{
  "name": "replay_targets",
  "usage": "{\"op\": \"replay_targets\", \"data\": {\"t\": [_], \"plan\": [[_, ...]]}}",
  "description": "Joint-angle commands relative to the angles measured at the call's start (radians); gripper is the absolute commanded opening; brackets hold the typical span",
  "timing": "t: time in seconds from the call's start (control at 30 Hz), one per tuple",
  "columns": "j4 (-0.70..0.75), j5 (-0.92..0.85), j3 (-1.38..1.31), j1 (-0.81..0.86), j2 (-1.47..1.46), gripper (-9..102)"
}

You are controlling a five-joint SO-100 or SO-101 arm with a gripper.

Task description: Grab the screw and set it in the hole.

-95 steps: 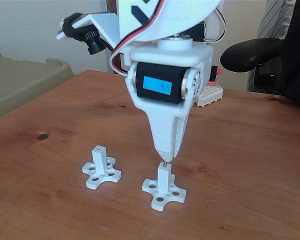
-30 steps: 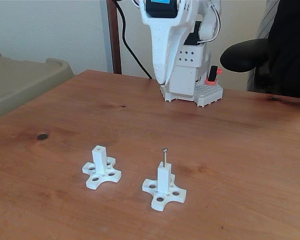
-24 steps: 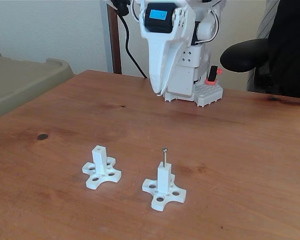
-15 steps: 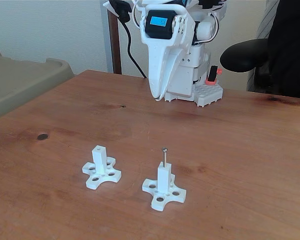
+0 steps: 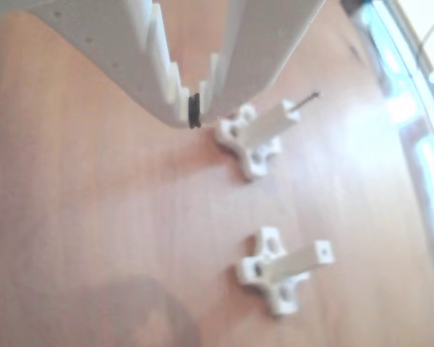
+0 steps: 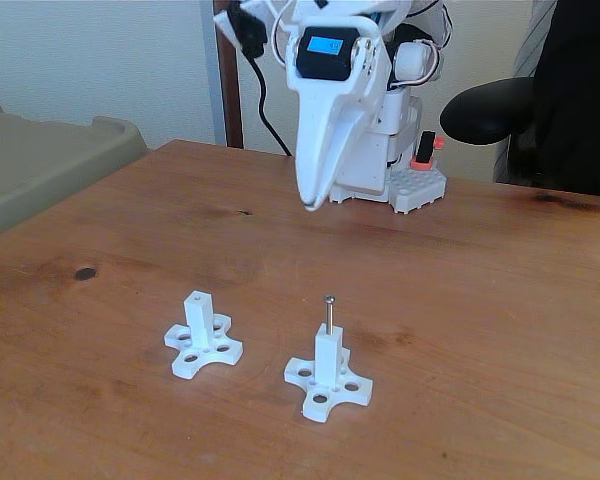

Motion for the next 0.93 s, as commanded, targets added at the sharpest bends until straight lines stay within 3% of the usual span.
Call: {"op": "replay_targets", "data": {"t": [0.0,0.9], "plan": [[0.026,-0.008,0.020,-0.006,0.029,-4],[0.026,0.002,0.021,0.002,0.031,-4]]}}
